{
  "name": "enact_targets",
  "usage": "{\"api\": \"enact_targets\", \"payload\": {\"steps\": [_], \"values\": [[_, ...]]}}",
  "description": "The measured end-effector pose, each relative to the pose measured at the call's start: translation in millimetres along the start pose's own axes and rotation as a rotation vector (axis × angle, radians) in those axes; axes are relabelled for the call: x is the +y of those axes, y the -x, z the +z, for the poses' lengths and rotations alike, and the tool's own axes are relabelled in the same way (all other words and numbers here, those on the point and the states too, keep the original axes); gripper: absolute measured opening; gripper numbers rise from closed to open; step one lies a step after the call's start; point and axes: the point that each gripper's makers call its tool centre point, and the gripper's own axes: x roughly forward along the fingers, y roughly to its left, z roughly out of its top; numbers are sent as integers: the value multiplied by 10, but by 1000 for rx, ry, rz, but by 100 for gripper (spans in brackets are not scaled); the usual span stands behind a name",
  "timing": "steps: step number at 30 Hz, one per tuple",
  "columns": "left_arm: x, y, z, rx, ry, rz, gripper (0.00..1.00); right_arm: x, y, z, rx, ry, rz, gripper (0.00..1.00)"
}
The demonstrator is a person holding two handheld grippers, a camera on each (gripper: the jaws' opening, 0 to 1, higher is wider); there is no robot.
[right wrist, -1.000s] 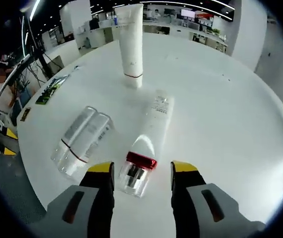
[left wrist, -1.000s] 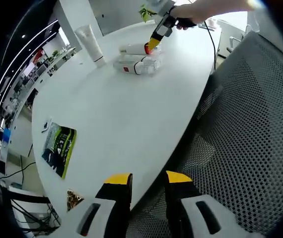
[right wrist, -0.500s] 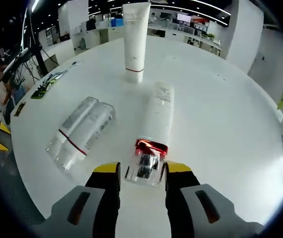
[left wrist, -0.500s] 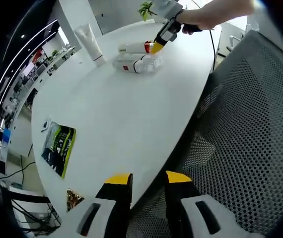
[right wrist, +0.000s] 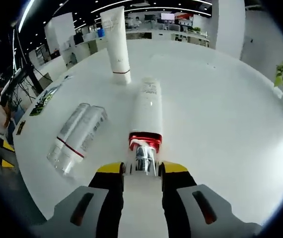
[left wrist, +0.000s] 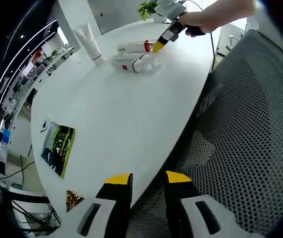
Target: Arrange the skincare products in the storage area until every visible bottle or jar stands upright without overlapping.
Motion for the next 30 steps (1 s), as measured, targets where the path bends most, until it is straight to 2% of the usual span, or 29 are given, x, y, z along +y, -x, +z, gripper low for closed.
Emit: {"api": "enact_targets", "payload": {"steps": [5, 17, 26, 30], "values": [[4, -4, -5, 3, 0, 2, 26, -37, -22, 28, -9, -32, -3, 30], [11, -11, -4, 3, 1, 6, 26, -39, -48, 11, 7, -22, 20, 26], [-2, -8, -7, 8, 0, 2, 26, 69, 120, 1, 22, -42, 46, 26], [-2, -6, -6, 7, -1, 3, 26, 84, 228, 47, 18, -7, 44, 25]]}}
